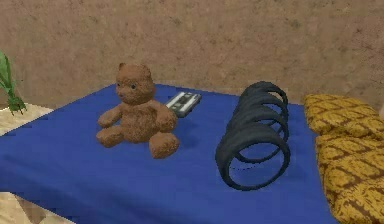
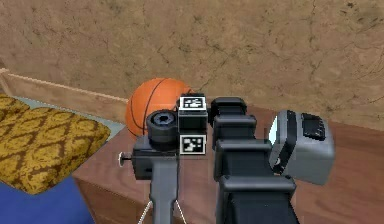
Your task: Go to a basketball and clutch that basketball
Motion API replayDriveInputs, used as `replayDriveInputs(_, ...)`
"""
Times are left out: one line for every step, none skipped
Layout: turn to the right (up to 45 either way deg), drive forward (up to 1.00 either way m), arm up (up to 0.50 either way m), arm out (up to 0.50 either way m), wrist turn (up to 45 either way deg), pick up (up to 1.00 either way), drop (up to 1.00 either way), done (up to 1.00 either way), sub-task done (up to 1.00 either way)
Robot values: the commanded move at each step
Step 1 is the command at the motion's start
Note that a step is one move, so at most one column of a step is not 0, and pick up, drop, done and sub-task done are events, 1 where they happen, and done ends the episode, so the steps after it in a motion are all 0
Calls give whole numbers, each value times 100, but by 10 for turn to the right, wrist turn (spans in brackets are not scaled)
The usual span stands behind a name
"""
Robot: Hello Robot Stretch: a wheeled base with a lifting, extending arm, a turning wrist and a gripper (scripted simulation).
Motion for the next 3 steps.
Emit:
replayDriveInputs(0,0,0,0,450,0,0,0,0)
replayDriveInputs(0,0,0,0,450,0,0,0,0)
replayDriveInputs(0,0,0,0,450,0,0,0,0)
